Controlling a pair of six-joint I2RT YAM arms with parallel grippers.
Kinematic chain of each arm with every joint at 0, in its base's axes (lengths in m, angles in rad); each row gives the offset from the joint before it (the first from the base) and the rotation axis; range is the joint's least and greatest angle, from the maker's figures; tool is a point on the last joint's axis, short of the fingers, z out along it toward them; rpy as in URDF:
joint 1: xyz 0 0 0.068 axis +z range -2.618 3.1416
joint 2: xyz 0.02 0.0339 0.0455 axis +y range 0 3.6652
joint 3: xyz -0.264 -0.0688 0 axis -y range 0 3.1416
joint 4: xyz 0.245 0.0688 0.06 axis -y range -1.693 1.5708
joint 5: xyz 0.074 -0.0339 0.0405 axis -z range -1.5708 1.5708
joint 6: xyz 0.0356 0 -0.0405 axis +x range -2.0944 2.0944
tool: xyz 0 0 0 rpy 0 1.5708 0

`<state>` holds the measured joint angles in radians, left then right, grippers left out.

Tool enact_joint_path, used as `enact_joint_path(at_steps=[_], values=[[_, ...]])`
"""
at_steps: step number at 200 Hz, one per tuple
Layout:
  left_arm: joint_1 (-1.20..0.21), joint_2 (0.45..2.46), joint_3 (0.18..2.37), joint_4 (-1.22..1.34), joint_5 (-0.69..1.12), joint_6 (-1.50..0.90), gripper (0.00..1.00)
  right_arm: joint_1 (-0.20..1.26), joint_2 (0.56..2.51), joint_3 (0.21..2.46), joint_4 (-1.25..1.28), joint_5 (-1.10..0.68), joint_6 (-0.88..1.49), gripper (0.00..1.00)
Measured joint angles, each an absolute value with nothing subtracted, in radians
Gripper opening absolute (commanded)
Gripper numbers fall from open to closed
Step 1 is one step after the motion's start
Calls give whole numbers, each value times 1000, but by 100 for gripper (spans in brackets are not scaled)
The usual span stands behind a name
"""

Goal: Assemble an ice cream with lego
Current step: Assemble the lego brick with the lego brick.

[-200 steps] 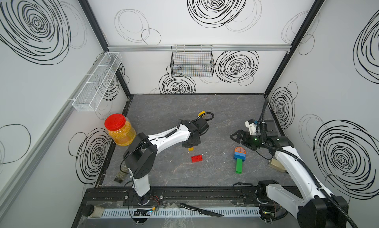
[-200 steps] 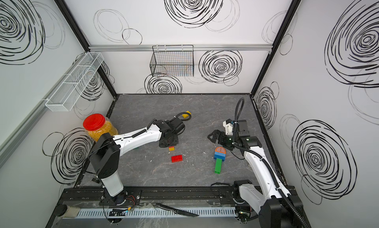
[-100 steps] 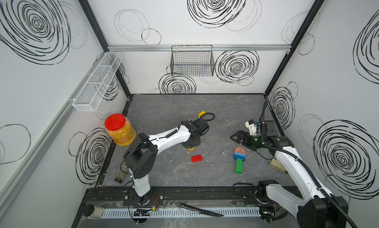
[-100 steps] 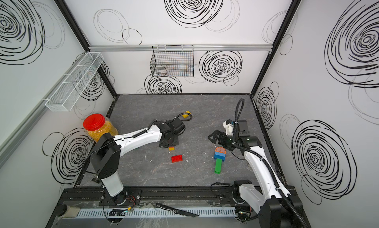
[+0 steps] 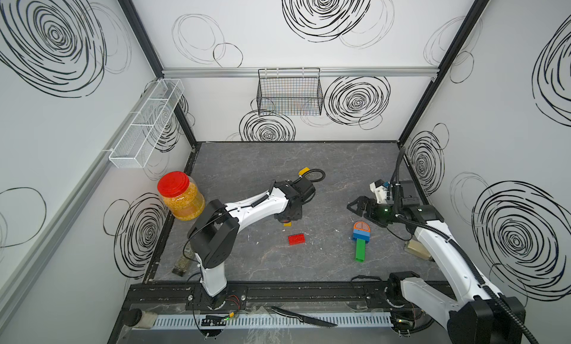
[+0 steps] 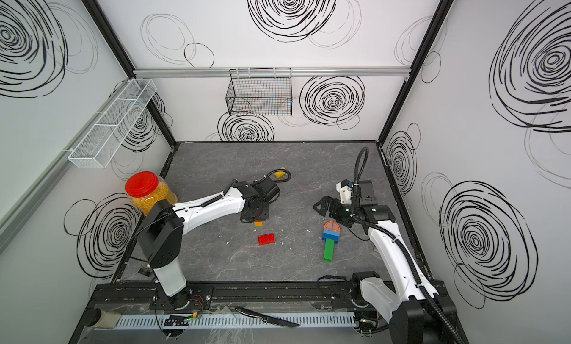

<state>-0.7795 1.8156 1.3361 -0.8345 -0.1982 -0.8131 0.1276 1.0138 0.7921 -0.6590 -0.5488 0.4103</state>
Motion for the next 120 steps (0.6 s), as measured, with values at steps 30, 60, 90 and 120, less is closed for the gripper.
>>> enact_joint_path(at_steps=[30, 60, 90, 120], values=[[-777, 1814, 1336, -835, -196, -812, 24, 128, 1014, 800, -661, -549, 411, 100], [-776, 1813, 1338, -836, -195, -812, 30, 128, 1014, 801, -662, -549, 411, 100], [-775, 1813, 1343, -841, -191, -812, 36, 128, 1013, 801, -662, -548, 411, 100], [-772, 1813, 1343, -842, -187, -813, 42, 128, 1010, 801, -665, -548, 411, 100]])
